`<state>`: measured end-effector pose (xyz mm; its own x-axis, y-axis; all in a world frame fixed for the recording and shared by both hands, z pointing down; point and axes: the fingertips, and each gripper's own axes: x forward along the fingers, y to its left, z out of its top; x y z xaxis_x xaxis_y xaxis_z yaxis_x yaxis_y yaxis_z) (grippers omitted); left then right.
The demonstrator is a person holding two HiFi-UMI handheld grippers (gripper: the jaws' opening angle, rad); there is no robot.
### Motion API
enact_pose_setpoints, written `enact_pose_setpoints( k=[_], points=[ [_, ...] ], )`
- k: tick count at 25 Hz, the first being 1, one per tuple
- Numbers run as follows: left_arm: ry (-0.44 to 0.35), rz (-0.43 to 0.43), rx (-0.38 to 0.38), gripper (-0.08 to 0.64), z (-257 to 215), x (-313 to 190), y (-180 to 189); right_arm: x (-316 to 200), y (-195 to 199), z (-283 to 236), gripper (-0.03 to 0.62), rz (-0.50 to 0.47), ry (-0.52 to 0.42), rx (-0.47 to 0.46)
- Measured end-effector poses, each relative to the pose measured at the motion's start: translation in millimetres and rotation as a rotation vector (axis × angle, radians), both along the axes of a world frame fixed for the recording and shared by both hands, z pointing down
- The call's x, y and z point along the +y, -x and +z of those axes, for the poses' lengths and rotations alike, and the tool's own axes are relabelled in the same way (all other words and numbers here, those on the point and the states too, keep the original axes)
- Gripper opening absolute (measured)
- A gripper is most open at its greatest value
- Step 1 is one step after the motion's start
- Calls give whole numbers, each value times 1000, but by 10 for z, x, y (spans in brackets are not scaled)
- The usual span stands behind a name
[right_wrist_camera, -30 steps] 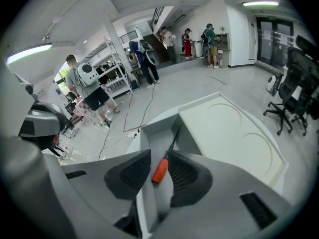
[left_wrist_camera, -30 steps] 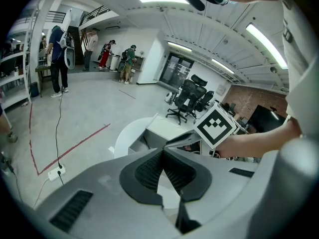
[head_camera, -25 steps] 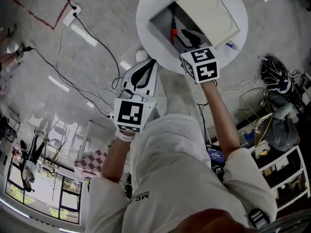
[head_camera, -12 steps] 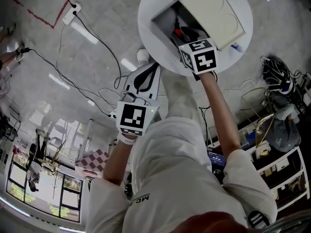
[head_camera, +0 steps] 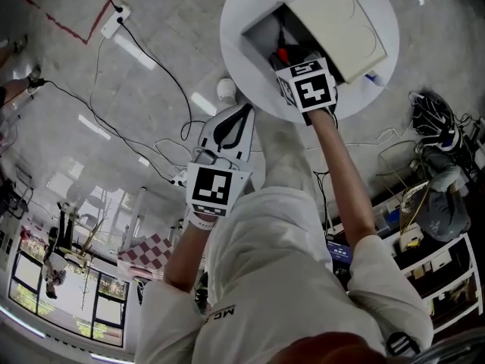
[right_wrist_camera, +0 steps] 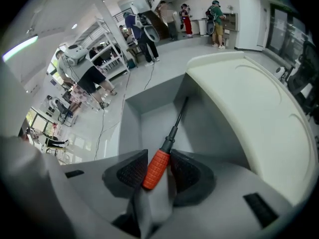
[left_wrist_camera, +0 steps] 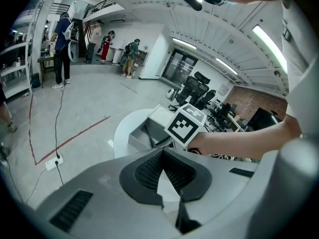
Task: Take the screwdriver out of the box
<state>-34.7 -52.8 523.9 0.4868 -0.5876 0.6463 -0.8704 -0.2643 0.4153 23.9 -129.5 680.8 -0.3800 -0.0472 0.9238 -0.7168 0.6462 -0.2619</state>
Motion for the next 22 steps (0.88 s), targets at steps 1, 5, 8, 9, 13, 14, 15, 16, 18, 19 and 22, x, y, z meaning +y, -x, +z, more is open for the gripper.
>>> enact_pose_setpoints(
  k=[1,5,8,9,13,14,15,16,18,19,22],
  points=[
    [2,0,0,11,6,13,5,4,-2,16,186,-2,0,12],
    [6,-2,-2,11,24,40,1,-5,-13,20,189,-3,-12,39],
    [5,5,-5,11,30,31,-41,-15,-43,28,185,21,1,34],
    [2,7,-5,11,26,27,-46,-22,-44,33,182,34,8,27],
    [1,10,-4,11,26,23,-56,-51,-46,36,175,70,32,1],
    [4,7,-3,11,30,25,-61,-55,-52,39,173,73,34,-1],
    [7,3,-2,9,33,27,-67,-58,-63,43,171,75,33,-1],
    [6,4,-2,11,36,32,-71,-61,-79,43,169,77,28,1],
    [-2,18,-6,11,37,47,-69,-69,-115,27,163,79,13,4],
    [-6,22,-7,9,31,55,-63,-71,-130,8,161,78,4,6],
    [-11,26,-11,11,-5,86,-48,-66,-157,-75,156,74,-18,6]
  ],
)
